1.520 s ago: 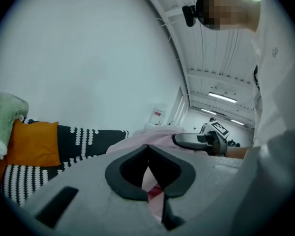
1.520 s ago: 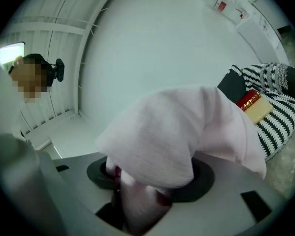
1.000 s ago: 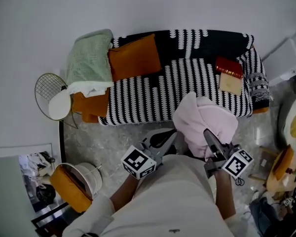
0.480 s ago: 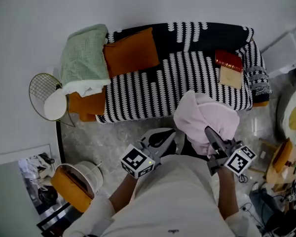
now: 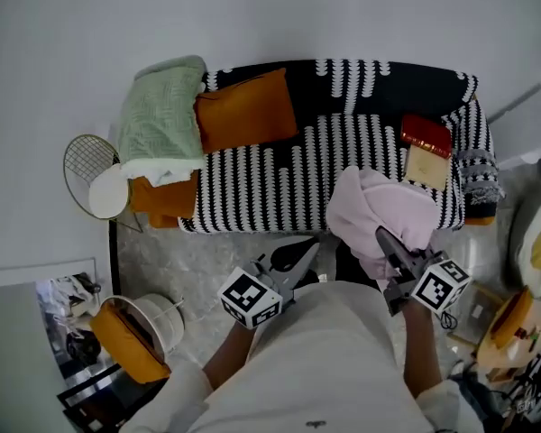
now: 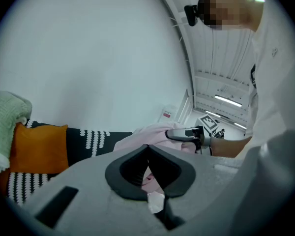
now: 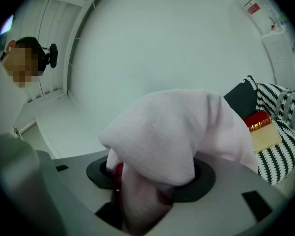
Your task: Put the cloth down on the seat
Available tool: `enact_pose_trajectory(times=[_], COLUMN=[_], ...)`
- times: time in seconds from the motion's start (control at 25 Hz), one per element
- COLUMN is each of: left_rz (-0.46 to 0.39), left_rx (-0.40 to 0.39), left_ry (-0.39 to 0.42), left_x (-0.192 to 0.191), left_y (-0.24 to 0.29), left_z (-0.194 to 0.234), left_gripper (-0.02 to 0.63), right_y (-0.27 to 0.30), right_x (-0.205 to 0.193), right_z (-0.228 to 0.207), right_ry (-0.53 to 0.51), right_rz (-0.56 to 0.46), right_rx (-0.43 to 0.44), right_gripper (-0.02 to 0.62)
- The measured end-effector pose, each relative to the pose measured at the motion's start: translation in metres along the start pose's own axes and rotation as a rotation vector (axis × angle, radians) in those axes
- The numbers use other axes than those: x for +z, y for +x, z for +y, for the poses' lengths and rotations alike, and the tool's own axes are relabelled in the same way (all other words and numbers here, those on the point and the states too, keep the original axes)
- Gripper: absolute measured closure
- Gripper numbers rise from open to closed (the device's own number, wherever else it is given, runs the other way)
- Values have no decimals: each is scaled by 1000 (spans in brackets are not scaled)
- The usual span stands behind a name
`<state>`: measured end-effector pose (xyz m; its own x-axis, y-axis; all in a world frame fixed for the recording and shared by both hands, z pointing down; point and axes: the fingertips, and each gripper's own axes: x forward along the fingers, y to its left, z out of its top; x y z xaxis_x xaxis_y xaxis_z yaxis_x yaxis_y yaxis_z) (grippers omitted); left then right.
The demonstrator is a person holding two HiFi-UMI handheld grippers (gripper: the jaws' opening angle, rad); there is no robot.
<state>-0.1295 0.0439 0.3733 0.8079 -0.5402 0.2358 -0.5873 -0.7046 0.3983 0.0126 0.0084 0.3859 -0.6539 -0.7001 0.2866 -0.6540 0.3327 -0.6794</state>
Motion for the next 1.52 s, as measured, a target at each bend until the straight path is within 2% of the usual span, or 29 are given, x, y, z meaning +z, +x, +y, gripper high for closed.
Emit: enact_pose_trajectory(times=[0.12,0.32,0.72,0.92,1.52], left_rz=[-25,-38,-54,-59,0], left_rx=[22,87,219,279,343], left_ry=[-45,-45,-98,-130,-220], left_x=[16,33,46,53,26], left_y=[26,64,123,141,161], left_z=[-1,8,26,30,38], left_gripper=[595,594,594,594,595], right_y=[11,39,95,123,182], right_x=[20,49,62,46,-38], right_z=[-21,-64,-142,-179,-283], right_ry=[-15,-33,-127,-215,-387], right_rz=[39,99,287,405,663], right_rx=[14,39,69,58,25], right_gripper=[341,340,341,339,337])
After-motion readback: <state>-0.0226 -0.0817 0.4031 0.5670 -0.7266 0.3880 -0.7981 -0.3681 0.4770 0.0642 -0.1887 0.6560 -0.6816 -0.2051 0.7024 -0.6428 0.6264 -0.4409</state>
